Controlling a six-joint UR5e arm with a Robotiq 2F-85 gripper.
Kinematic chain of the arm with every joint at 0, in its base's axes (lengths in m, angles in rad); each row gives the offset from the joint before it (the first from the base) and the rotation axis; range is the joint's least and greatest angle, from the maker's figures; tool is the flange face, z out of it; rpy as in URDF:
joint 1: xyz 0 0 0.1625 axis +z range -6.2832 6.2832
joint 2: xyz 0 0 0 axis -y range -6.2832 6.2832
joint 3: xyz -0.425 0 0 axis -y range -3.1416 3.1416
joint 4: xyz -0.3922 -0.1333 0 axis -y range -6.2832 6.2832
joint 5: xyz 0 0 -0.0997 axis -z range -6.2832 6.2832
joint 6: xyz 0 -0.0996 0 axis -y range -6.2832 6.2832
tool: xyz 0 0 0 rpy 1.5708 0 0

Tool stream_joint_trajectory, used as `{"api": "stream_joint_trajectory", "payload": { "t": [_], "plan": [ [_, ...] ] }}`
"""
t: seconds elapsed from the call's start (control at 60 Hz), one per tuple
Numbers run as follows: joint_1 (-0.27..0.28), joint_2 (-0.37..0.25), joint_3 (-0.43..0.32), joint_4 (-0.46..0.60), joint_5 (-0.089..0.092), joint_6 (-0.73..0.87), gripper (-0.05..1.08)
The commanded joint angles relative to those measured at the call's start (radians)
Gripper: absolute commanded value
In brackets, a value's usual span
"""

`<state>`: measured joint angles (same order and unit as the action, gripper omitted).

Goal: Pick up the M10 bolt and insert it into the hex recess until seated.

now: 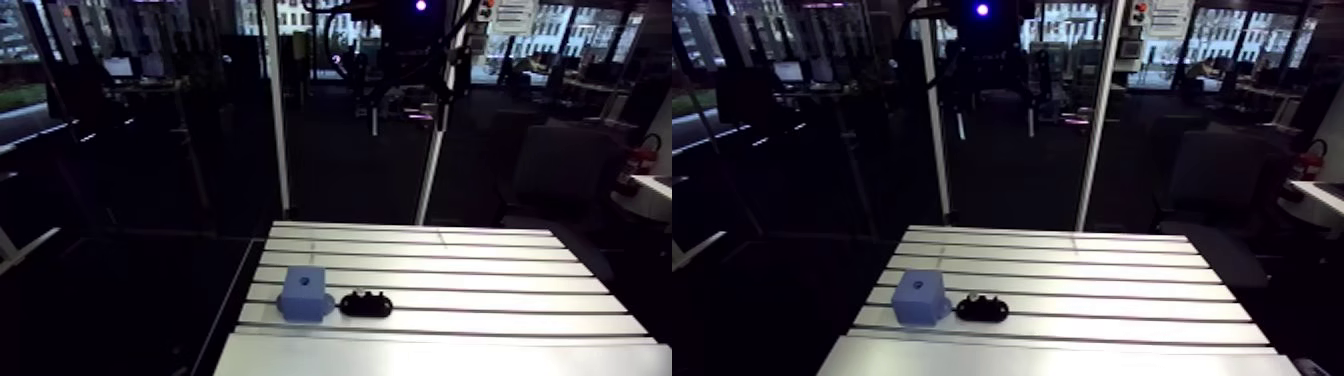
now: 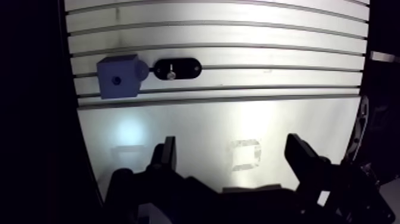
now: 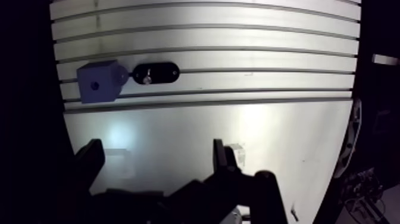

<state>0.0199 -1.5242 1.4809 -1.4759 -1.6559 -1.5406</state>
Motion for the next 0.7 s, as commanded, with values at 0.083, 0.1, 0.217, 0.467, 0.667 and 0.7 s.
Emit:
{"api": "stream_joint_trajectory", "payload": {
  "t": [0.083, 0.1, 0.217, 0.467, 0.667, 0.7],
  "plan": [
    [0.0, 0.009, 0.012, -0.011, -0.002, 0.0, 0.01],
    [0.0, 0.009, 0.011, -0.011, -0.002, -0.002, 0.01],
    [0.0, 0.008, 0.011, -0.011, -0.002, 0.0, 0.01],
    [0.003, -0.001, 0.077, -0.144, 0.009, 0.003, 0.01],
    [0.027, -0.012, 0.176, -0.273, 0.008, 0.003, 0.01],
    [0.031, -0.013, 0.192, -0.297, 0.008, 0.003, 0.01]
  ]
}}
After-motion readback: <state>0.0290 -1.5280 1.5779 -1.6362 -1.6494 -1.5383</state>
